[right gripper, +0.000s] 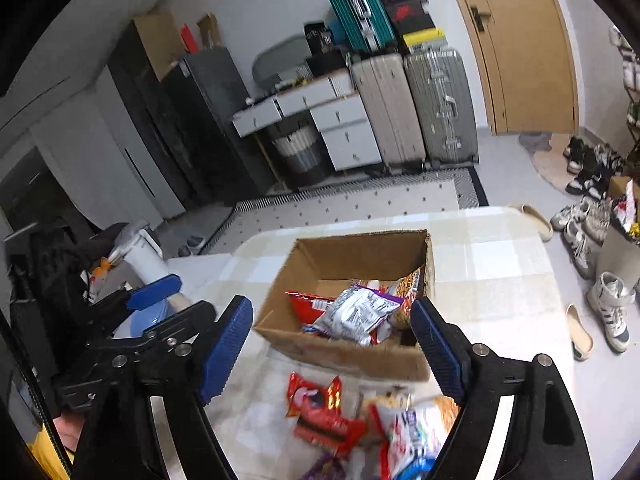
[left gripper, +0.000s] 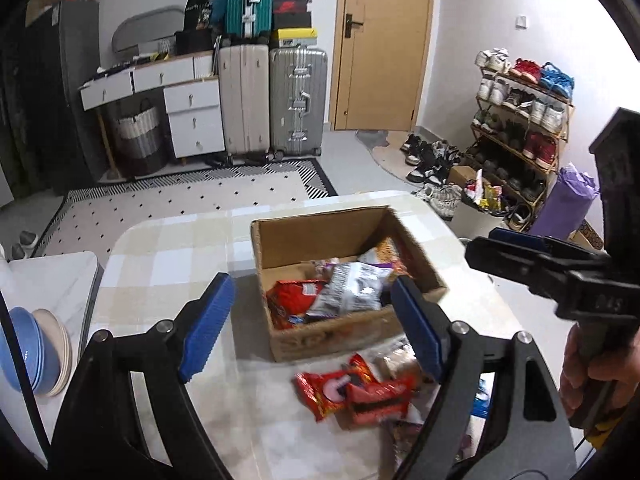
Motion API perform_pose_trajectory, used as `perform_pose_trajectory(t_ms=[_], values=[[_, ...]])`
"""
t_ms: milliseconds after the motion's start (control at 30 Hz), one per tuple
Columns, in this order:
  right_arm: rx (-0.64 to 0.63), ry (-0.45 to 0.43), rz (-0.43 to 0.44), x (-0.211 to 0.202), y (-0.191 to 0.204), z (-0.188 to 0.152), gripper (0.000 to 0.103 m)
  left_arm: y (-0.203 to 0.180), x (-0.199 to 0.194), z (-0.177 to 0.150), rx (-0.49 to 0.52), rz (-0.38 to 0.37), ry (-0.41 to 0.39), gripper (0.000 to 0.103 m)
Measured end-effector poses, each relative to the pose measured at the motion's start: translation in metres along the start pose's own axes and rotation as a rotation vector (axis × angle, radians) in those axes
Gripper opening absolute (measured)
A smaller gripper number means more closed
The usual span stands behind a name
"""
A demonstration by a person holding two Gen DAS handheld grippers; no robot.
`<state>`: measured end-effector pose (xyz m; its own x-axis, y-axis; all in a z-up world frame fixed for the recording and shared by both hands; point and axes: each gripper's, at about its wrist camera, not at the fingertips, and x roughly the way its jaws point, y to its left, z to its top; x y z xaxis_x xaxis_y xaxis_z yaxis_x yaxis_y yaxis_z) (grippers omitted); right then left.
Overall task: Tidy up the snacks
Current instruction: 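Withdraw both grippers from the box back toward the snack pile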
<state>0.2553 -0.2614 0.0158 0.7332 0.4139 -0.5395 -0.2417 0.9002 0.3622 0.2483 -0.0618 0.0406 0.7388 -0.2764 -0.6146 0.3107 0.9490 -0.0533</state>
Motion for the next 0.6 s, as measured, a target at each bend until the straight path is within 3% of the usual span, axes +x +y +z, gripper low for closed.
perform_pose_trajectory(t_ms=[333,400,467,600], values=[[-0.065,-0.168,0.012,-0.103,0.040,-0.052,0.085,-0.037,-0.086,-0.021,0.005,-0.018,-0.063,0.085],[-0.094,-0.199,-0.005,-0.120,0.049,-0.064,0.089,-0.039,-0.104,-0.028,0.000,-0.023,-0.080,0.088],[-0.127,-0.233,-0.026,-0.135,0.058,-0.078,0.090,-0.039,-0.119,-0.035,-0.004,-0.029,-0.098,0.103],[-0.145,-0.282,-0.030,-0.157,0.066,-0.104,0.091,-0.042,-0.145,-0.050,-0.001,-0.034,-0.139,0.103]])
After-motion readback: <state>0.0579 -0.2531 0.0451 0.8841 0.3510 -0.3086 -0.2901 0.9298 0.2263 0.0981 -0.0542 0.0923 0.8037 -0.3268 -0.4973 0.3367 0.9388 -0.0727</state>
